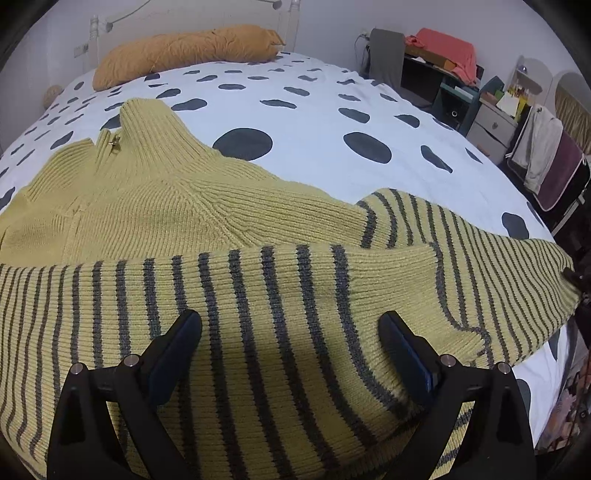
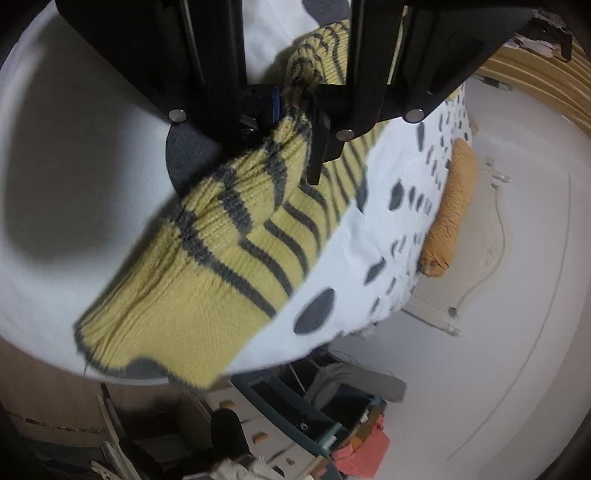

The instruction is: Fold large clothes

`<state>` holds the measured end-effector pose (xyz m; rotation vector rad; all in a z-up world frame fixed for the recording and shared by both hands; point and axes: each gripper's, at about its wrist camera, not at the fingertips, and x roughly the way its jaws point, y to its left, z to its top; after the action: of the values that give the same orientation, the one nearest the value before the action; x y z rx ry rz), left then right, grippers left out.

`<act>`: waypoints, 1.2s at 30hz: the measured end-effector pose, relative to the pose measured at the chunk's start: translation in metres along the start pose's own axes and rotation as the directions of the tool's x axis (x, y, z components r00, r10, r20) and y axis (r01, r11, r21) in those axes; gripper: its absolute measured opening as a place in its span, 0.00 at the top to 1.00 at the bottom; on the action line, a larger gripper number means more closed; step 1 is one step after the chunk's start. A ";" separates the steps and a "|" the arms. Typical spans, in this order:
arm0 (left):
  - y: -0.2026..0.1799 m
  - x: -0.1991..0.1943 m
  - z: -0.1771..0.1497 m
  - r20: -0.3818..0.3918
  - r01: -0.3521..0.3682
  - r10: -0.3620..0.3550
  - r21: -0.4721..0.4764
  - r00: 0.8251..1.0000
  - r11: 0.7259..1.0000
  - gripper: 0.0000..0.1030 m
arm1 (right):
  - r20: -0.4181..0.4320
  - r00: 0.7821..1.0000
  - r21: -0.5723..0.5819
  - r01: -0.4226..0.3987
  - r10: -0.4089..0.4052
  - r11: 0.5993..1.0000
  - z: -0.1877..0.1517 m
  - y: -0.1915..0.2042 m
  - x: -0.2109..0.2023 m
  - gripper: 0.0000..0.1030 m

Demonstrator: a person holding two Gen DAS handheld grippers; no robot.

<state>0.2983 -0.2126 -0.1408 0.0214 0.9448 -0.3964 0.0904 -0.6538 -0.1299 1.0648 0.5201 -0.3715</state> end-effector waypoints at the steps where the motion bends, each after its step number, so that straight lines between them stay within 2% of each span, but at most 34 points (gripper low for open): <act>1: 0.000 -0.001 0.000 0.003 -0.002 0.002 -0.001 1.000 1.000 0.06 | 0.024 1.000 -0.018 -0.011 0.012 1.000 0.003 0.006 -0.009 0.89; 4: 0.004 -0.005 0.000 0.015 0.009 -0.009 -0.024 1.000 1.000 0.06 | 0.051 0.997 -0.056 -0.057 0.060 0.997 0.011 0.027 -0.028 0.89; 8: 0.011 -0.012 0.002 0.026 0.032 -0.030 -0.054 0.999 0.998 0.06 | 0.095 0.991 -0.181 -0.073 0.091 0.981 0.007 0.092 -0.050 0.89; 12: 0.033 -0.030 0.000 0.051 0.024 -0.019 -0.093 0.999 0.995 0.06 | 0.088 0.985 -0.330 -0.112 0.149 0.937 -0.025 0.179 -0.061 0.89; 15: 0.065 -0.044 -0.002 0.060 -0.008 0.016 -0.135 0.998 0.991 0.06 | 0.054 0.980 -0.435 -0.151 0.193 0.888 -0.067 0.250 -0.059 0.89; 18: 0.106 -0.059 -0.005 0.057 -0.033 0.044 -0.182 0.997 0.983 0.06 | -0.021 0.974 -0.501 -0.207 0.227 0.840 -0.125 0.311 -0.044 0.89; 22: 0.183 -0.095 -0.023 0.076 -0.113 0.136 -0.254 0.988 0.961 0.05 | -0.132 0.968 -0.559 -0.251 0.214 0.790 -0.209 0.372 -0.004 0.89; 25: 0.245 -0.122 -0.043 0.090 -0.165 0.203 -0.318 0.975 0.934 0.05 | -0.202 0.962 -0.607 -0.270 0.183 0.747 -0.287 0.407 0.033 0.89; 27: 0.279 -0.134 -0.054 0.097 -0.153 0.197 -0.346 0.976 0.926 0.05 | -0.240 0.961 -0.662 -0.263 0.134 0.701 -0.349 0.426 0.061 0.89; 29: 0.304 -0.143 -0.065 0.084 -0.192 0.239 -0.375 0.967 0.907 0.05 | -0.275 0.958 -0.708 -0.256 0.077 0.658 -0.408 0.435 0.089 0.89; 31: 0.329 -0.151 -0.076 0.086 -0.172 0.226 -0.412 0.970 0.895 0.05 | -0.295 0.956 -0.758 -0.235 0.002 0.609 -0.461 0.437 0.115 0.89; 32: 0.337 -0.153 -0.081 0.083 -0.177 0.232 -0.421 0.969 0.890 0.05 | -0.310 0.949 -0.789 -0.226 -0.052 0.572 -0.489 0.436 0.130 0.85; 33: 0.346 -0.156 -0.085 0.085 -0.170 0.228 -0.434 0.970 0.885 0.05 | -0.328 0.939 -0.817 -0.228 -0.102 0.530 -0.512 0.432 0.141 0.77; 34: 0.352 -0.158 -0.089 0.084 -0.168 0.227 -0.441 0.970 0.882 0.06 | -0.342 0.931 -0.830 -0.234 -0.131 0.506 -0.525 0.425 0.147 0.71; 35: 0.353 -0.155 -0.090 0.058 -0.204 0.251 -0.420 0.966 0.884 0.05 | -0.359 0.919 -0.841 -0.244 -0.161 0.484 -0.538 0.420 0.153 0.62; 36: 0.356 -0.155 -0.092 0.063 -0.198 0.246 -0.420 0.967 0.885 0.05 | -0.370 0.913 -0.840 -0.250 -0.172 0.482 -0.541 0.416 0.157 0.63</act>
<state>0.2667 0.1847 -0.1268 -0.2741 0.8849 0.0217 0.3179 0.0090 -0.1244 0.0941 0.9342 0.2094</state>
